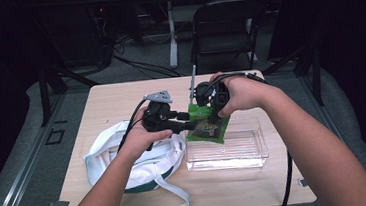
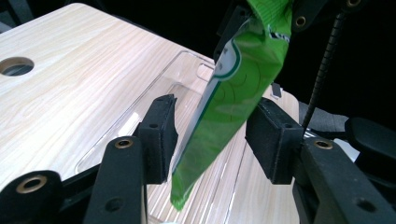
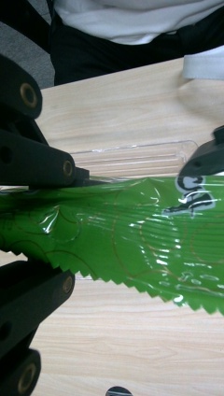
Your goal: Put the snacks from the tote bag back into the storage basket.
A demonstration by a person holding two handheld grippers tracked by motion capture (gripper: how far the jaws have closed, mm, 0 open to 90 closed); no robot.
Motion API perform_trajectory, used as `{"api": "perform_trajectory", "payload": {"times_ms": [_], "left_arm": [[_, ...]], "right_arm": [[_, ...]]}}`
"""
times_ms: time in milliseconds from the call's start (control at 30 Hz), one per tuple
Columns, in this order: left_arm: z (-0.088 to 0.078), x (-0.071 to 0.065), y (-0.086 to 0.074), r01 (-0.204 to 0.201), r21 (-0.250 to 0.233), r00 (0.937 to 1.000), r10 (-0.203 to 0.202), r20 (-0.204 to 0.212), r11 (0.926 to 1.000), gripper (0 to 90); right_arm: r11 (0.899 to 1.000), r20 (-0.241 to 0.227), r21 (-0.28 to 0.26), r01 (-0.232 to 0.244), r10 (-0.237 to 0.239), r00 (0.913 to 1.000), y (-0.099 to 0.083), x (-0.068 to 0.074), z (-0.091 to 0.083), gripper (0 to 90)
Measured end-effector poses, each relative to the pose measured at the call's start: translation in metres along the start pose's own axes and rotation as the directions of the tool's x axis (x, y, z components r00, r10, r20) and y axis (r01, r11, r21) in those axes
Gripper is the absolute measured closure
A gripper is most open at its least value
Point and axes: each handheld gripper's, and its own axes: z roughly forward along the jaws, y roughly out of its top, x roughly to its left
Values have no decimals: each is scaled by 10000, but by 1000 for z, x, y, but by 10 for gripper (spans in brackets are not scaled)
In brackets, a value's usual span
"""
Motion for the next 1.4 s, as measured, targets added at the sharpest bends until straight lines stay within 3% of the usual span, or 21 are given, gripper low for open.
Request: {"api": "perform_trajectory", "payload": {"times_ms": [533,833,1400], "left_arm": [[-19,10,-9,293,48,9985,-291,-464,9996,519],[-28,14,-14,408,26,9968,-405,-684,9992,523],[-38,21,-23,647,-94,9939,-652,-888,9979,524]], "right_arm": [[10000,686,21,6,-7,9976,-5,-14,4,756],[9995,1026,319,13,-45,9947,-6,-23,12,756],[9981,1348,609,41,-123,9908,-5,-33,26,753]]}}
